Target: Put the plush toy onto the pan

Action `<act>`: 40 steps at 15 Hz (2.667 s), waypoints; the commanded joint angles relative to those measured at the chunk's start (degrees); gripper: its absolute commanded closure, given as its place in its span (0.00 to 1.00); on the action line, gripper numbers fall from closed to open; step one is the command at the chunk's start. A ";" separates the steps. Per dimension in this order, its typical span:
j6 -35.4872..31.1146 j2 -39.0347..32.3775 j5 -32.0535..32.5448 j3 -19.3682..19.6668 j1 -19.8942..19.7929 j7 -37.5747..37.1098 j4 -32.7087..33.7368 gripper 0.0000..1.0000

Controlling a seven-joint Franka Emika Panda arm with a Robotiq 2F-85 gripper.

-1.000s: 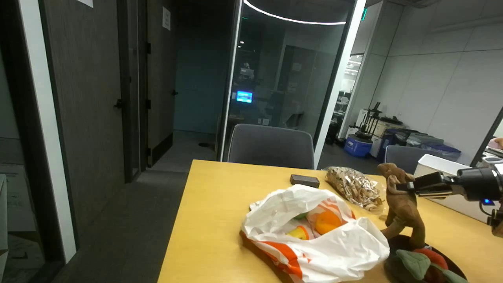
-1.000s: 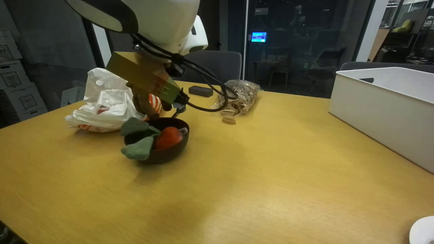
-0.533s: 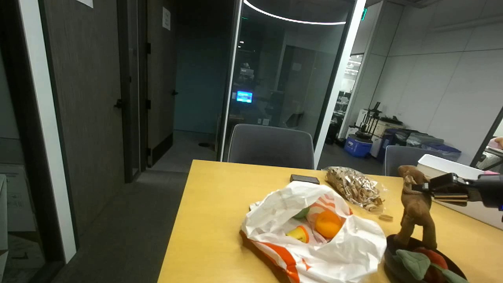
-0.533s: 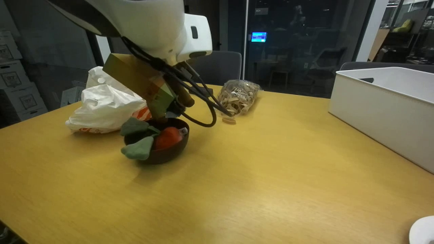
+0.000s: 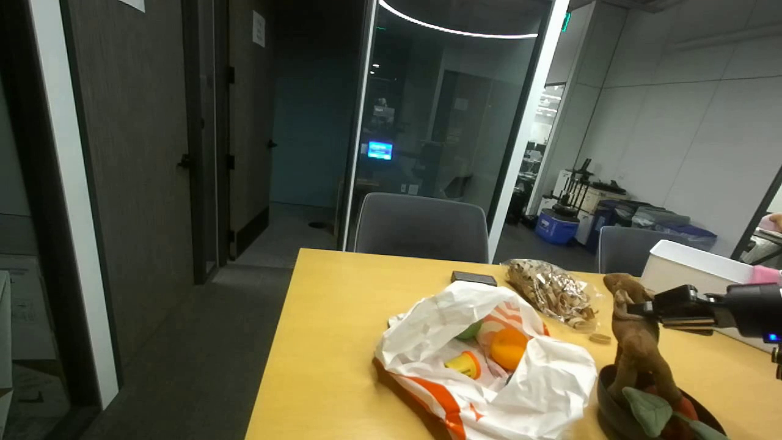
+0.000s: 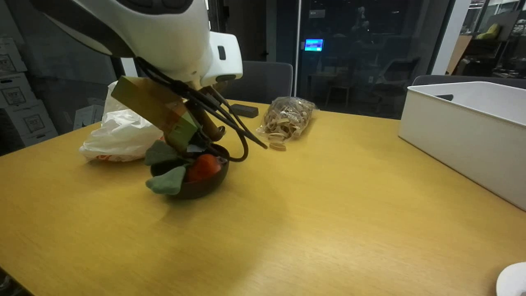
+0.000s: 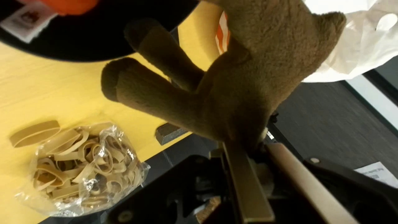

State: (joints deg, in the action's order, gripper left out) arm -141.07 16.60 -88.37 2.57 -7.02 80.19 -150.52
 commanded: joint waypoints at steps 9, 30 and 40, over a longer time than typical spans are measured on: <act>-8.39 0.63 15.65 -2.06 1.33 -20.12 -6.34 0.91; -11.13 8.79 57.37 -26.90 -21.56 -58.57 -6.72 0.00; 0.66 16.74 82.89 -16.25 -14.72 -77.50 -6.17 0.00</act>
